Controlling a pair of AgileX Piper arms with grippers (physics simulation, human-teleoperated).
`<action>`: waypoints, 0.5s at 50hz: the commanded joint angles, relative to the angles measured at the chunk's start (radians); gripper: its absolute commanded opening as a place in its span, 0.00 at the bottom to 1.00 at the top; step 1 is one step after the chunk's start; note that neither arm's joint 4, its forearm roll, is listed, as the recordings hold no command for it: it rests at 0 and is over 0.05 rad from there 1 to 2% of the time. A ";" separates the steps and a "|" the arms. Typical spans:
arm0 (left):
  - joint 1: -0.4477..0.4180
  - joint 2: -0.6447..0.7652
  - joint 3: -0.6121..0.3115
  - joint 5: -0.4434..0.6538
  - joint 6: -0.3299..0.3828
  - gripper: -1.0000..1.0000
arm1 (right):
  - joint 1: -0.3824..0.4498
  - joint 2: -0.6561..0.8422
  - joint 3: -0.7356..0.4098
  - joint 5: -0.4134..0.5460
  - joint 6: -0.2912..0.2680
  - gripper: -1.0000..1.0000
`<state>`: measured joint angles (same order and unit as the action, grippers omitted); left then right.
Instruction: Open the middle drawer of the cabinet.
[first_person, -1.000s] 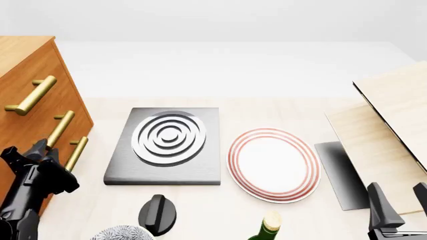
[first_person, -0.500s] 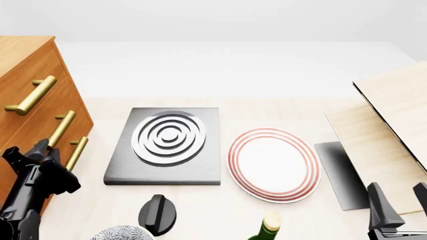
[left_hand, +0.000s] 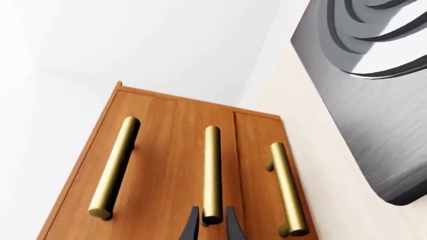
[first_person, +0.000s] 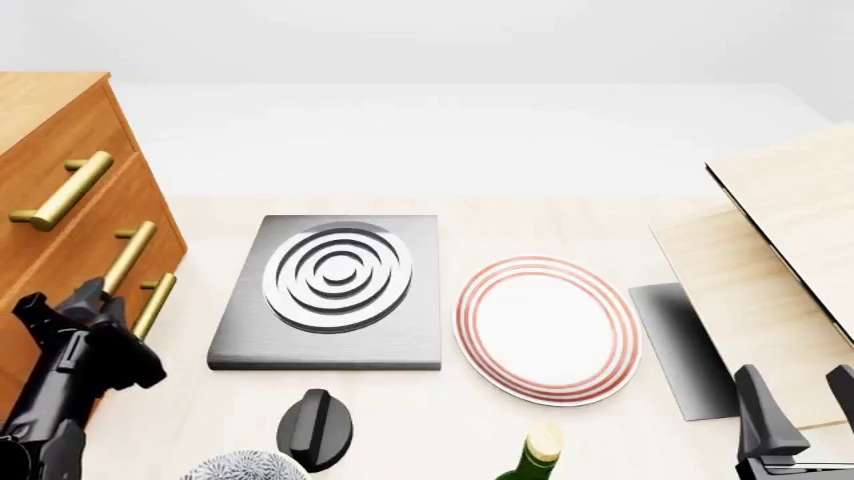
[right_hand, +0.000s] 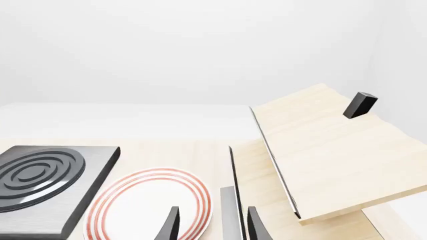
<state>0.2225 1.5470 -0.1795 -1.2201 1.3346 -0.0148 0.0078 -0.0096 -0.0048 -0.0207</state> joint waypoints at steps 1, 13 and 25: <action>-0.070 -0.002 -0.030 0.000 0.011 0.00 | 0.004 -0.001 0.002 0.001 0.005 1.00; -0.096 0.027 -0.051 0.000 0.020 0.00 | 0.004 -0.001 0.002 0.001 0.005 1.00; -0.117 0.055 -0.073 0.000 0.028 0.00 | 0.004 -0.001 0.002 0.001 0.005 1.00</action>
<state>0.1781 1.5680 -0.1991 -1.2201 1.3578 -0.0149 0.0077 -0.0096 -0.0048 -0.0207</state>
